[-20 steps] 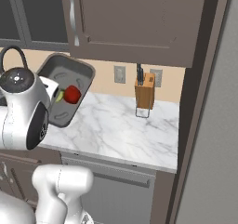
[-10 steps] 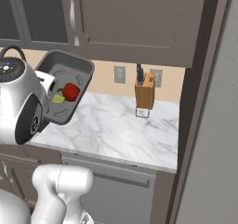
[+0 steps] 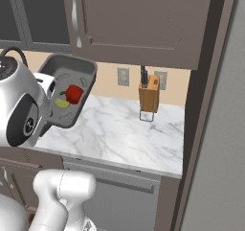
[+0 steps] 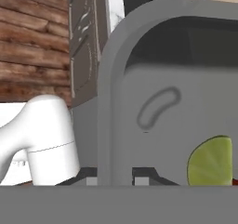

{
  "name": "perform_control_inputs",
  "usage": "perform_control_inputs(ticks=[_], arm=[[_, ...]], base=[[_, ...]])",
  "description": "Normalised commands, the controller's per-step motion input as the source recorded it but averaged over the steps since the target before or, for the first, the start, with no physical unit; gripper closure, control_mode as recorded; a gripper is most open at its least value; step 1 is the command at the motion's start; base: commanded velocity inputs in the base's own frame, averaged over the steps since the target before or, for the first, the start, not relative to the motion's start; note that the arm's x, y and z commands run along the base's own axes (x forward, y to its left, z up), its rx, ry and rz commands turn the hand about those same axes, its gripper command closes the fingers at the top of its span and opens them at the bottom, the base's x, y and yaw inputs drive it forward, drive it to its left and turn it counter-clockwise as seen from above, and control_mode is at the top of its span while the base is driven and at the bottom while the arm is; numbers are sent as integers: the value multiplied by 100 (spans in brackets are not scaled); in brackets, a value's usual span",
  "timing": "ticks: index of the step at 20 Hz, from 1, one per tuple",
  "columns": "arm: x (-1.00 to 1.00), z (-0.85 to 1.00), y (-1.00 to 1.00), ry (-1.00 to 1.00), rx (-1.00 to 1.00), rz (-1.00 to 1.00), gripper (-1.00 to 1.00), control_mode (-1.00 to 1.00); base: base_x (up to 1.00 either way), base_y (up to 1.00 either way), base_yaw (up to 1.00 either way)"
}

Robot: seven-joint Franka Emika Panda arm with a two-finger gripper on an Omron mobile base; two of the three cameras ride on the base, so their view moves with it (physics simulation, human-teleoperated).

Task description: Take the bell pepper and lemon wedge out of the freezer and place them in the tupperware container on the counter. Then put the tupperware containing the vegetables back in the freezer.

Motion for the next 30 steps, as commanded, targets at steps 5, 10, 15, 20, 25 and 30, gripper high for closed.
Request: perform_control_inputs(ticks=[5, 10, 15, 20, 25, 30], arm=[[0, 0, -12, 0, -5, 0, 100, -100], [0, 0, -21, 0, -4, 0, 100, -100], [0, 0, -4, 0, 0, 0, 100, -100], [0, 0, 0, 0, 0, 0, 100, -100], [0, 0, 0, 0, 0, 0, 100, -100], [0, 0, 0, 0, 0, -1, 100, 100]], base=[[0, 0, 0], [0, 0, 0], [0, 0, 0], [0, 0, 0], [0, 0, 0], [0, 0, -1]])
